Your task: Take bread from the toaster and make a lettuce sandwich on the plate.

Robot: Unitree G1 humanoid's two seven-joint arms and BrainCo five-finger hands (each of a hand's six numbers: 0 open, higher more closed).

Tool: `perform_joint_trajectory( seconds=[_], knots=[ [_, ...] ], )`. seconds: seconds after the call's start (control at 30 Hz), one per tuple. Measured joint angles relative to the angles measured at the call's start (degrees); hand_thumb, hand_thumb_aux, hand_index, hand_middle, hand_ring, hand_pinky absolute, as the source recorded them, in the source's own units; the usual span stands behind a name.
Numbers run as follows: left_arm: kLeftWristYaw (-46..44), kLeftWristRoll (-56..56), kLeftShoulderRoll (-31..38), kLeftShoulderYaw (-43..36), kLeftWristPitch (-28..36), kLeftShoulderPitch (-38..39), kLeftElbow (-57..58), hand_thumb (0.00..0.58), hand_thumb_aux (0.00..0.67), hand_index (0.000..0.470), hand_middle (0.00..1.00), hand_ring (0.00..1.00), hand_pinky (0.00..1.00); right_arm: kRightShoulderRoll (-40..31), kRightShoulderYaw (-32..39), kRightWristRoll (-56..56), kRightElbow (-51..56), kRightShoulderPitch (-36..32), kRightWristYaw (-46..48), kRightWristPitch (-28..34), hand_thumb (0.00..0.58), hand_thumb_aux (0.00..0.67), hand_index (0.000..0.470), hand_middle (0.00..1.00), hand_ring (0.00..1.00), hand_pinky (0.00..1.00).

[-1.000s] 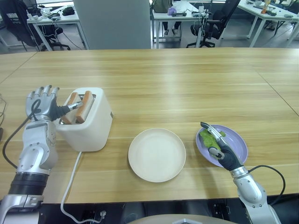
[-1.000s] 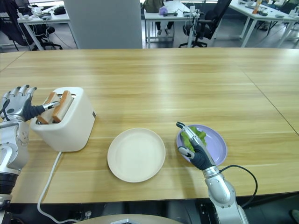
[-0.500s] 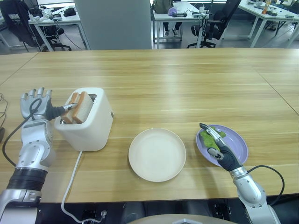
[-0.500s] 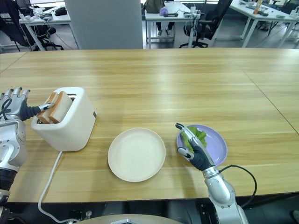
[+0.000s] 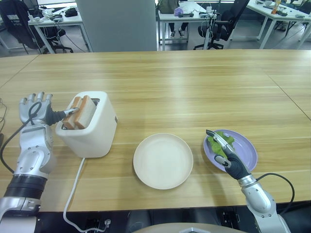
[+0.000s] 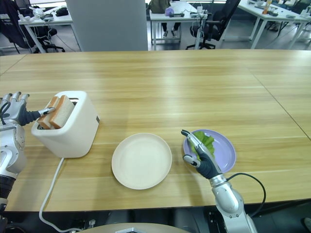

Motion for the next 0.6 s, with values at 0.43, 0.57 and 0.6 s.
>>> perform_joint_trajectory(
  seconds=[0.43, 0.57, 0.6],
  knots=[
    [-0.71, -1.62, 1.41, 0.52, 0.01, 1.17, 0.34, 0.0, 0.0, 0.0, 0.0, 0.0, 0.0, 0.0, 0.73, -0.01, 0.04, 0.39, 0.07, 0.0, 0.0, 0.0, 0.0, 0.0, 0.0, 0.0],
    [-1.17, -1.67, 2.33, 0.42, -0.4, 1.31, 0.22, 0.0, 0.0, 0.0, 0.0, 0.0, 0.0, 0.0, 0.73, -0.03, 0.04, 0.53, 0.07, 0.01, 0.0, 0.0, 0.0, 0.0, 0.0, 0.0],
    [-1.43, -1.62, 2.33, -0.04, -0.73, 1.22, 0.03, 0.0, 0.0, 0.0, 0.0, 0.0, 0.0, 0.0, 0.73, -0.04, 0.04, 0.57, 0.06, 0.0, 0.0, 0.0, 0.0, 0.0, 0.0, 0.0]
  ],
)
